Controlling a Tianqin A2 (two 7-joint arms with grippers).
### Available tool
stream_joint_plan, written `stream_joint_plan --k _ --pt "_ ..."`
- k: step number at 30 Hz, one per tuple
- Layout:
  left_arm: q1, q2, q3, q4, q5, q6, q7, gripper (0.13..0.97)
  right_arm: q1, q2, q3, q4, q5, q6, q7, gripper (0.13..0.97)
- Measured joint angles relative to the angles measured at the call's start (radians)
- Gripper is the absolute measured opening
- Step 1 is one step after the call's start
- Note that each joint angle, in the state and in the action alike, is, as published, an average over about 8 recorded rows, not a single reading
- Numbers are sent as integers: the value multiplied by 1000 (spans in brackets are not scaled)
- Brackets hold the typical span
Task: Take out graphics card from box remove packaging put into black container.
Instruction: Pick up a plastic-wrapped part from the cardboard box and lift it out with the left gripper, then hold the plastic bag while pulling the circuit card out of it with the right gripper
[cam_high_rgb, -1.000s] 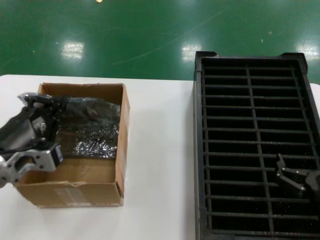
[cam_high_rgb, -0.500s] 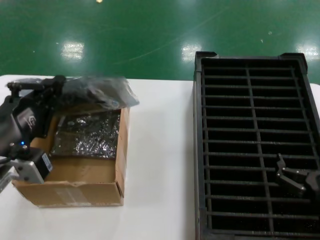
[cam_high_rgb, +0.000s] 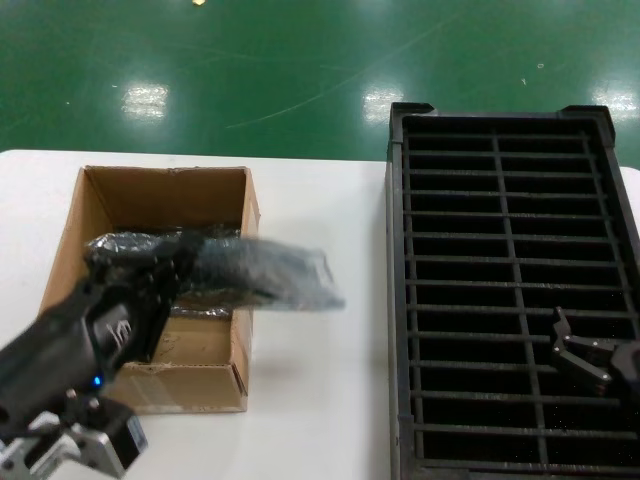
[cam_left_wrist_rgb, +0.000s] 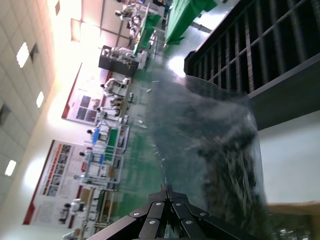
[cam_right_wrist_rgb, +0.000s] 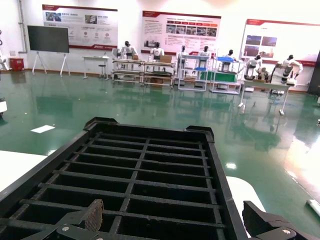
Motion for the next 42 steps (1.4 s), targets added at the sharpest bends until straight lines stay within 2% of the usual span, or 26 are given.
stream_joint_plan --k 4,9,23,31,42 --pt "31 0 18 0 -46 -14 62 140 0 0 0 0 0 0 0 966" --pt "52 0 31 0 -71 -20 101 140 0 0 0 0 0 0 0 966" --pt "68 -1 35 0 -81 -22 119 140 3 -3 3 1 2 -11 -1 966" --pt "68 -1 36 1 -87 -23 125 140 33 -15 -2 26 31 -121 -8 966" --pt "67 -1 36 1 -89 -23 127 140 73 44 -110 56 38 -283 -15 946"
